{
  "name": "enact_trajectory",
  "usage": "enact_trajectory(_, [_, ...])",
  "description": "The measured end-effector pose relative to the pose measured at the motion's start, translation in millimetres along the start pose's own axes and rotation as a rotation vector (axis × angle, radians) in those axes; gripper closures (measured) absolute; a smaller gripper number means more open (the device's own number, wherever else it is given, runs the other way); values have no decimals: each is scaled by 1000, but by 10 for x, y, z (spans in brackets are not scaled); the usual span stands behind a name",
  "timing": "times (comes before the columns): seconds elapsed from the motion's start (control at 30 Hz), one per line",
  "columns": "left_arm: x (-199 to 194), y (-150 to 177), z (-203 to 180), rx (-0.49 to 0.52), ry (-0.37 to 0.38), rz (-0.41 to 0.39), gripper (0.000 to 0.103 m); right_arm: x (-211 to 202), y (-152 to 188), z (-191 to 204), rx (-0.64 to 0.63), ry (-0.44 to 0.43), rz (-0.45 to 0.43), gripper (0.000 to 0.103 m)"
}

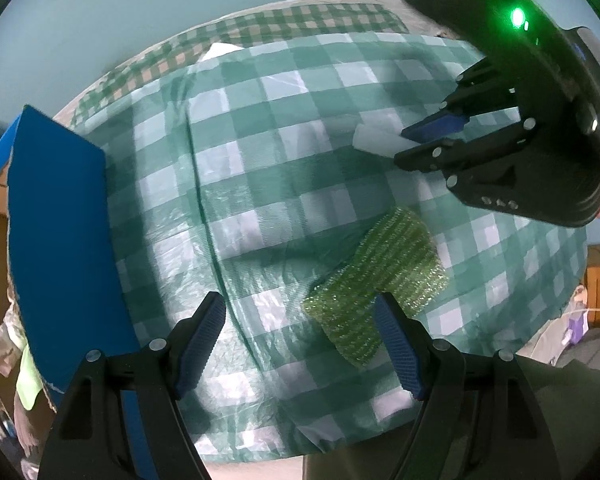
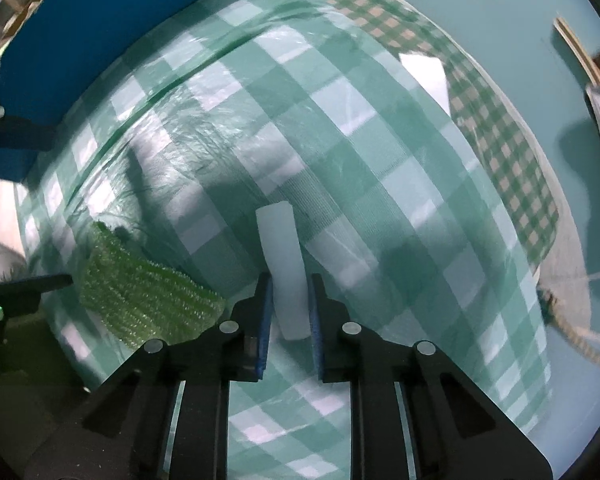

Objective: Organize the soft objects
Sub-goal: 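Grasp the green mesh scrubber with the left tool while the right tool grasps the white foam tube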

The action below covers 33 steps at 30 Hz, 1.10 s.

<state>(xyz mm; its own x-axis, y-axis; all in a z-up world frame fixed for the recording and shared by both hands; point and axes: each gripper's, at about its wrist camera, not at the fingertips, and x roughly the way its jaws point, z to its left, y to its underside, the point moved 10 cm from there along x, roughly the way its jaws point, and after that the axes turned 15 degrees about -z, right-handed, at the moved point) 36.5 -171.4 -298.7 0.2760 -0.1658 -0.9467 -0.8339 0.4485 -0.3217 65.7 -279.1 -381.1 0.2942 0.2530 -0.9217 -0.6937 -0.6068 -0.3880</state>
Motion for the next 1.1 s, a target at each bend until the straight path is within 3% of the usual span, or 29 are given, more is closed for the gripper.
enact_trajectory(0.27, [18, 12, -251, 107, 65, -3, 22, -220, 184, -106, 253, 6, -23, 88])
enact_trajectory(0.63, [141, 109, -642, 288, 144, 26, 21, -467, 603, -50, 460, 34, -42, 88])
enact_trajectory(1.1, [431, 137, -753, 343, 128, 56, 21, -614, 944, 51, 610, 51, -71, 88])
